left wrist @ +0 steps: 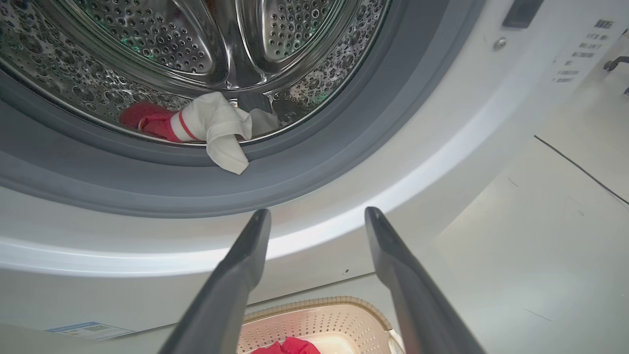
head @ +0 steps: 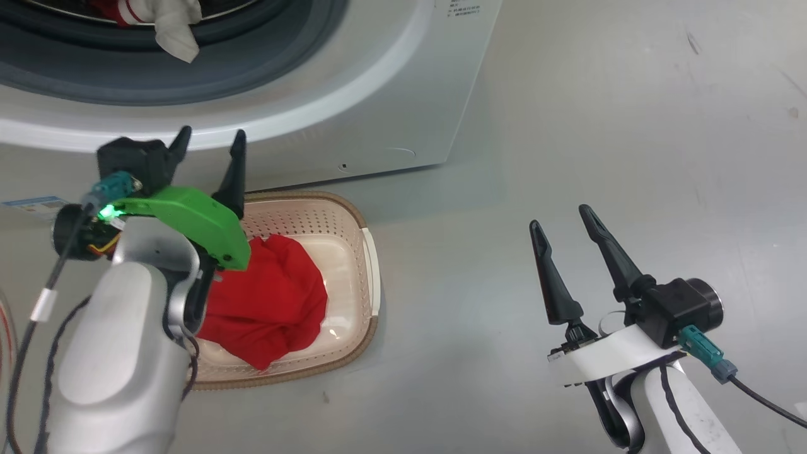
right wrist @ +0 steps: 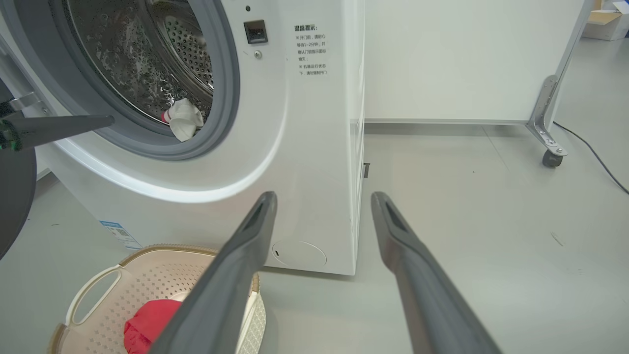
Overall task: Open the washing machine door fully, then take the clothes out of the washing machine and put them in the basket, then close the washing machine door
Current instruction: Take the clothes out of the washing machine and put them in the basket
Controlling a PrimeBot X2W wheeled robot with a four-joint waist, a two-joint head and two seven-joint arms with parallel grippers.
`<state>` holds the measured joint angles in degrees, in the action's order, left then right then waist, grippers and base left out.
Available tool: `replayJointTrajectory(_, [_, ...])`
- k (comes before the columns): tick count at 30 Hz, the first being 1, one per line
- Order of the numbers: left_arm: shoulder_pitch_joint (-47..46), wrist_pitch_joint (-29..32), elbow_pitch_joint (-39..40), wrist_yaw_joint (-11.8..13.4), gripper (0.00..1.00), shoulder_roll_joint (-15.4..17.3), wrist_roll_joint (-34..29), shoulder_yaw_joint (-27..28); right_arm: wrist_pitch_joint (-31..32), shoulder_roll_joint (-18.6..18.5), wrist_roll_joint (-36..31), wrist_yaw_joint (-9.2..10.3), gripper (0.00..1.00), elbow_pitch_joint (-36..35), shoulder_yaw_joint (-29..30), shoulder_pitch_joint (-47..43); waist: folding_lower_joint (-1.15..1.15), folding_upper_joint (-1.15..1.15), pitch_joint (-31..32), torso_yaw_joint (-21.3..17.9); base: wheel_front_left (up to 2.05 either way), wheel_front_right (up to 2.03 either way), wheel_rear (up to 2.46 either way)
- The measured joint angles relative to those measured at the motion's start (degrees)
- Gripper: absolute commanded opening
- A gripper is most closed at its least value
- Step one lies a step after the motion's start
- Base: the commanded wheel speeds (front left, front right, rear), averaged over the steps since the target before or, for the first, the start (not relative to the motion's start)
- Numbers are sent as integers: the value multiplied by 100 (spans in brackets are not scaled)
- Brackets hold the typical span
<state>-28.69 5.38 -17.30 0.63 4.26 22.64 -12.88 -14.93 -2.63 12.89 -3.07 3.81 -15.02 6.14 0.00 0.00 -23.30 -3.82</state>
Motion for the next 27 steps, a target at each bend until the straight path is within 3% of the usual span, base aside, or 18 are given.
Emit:
replayJointTrajectory(17, [-2348,1815,-288,-38,100,1256,-383,277,0,-5,595,-156,100,-166,-465,947,1,0,-1379,-723,0,0,0])
replayJointTrajectory(27, [-3314,2232,-332,-77,100,1590,-613,312,0,-7,851,-155,100,-143,-582,1129,1,0,-1850,-1106,0,0,0])
